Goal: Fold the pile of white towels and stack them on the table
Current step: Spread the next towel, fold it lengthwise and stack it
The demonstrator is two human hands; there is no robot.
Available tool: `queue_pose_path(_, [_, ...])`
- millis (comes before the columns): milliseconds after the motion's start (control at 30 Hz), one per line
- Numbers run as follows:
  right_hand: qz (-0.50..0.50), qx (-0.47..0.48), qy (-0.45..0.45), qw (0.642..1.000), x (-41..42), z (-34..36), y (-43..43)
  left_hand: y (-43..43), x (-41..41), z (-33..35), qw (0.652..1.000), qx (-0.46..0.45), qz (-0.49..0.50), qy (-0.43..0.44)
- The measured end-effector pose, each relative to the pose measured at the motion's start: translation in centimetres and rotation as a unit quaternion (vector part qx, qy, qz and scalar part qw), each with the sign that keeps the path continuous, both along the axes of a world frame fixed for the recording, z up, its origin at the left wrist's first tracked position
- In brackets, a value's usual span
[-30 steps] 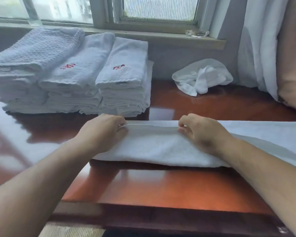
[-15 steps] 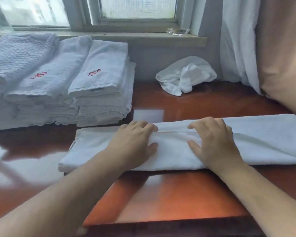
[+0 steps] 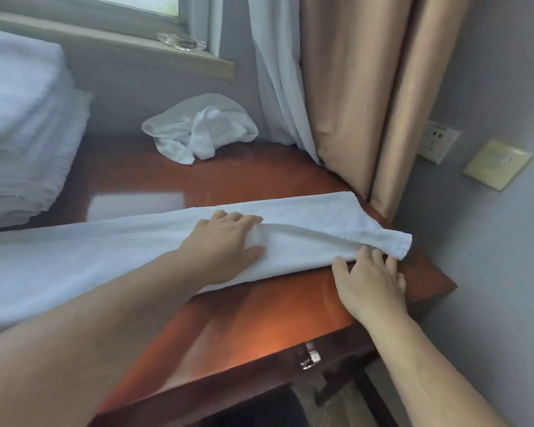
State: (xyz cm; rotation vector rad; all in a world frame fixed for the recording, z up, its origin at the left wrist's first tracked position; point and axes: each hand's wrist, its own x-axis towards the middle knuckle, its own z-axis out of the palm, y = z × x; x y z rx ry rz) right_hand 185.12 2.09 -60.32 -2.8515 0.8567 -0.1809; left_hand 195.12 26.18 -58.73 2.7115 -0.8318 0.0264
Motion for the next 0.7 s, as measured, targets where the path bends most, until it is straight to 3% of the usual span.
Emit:
queue_pose_path(167, [-0.036,0.050,0.007,0.998,3.0,0.9,-2.1,-1.6,1.1,0.1,0.999,-0.038,0.027,-0.007])
queue_pose_path(333, [0.025,-0.007,-0.128,0.991,6.5,1.6,-5.6,-1.5,1.9,0.0,0.996,-0.054,0.056,-0.034])
queue_pose_path(467, [0.049,-0.060,-0.020,0.997,9.8,2.1,-8.2,-1.1,3.1,-0.3,0.997,-0.037,0.064,-0.033])
queue_pose_path(700, [0.172,-0.014,0.061,0.983,12.7,2.8,-9.4,-0.8,4.5,0.1,0.996,-0.048,0.060,-0.042])
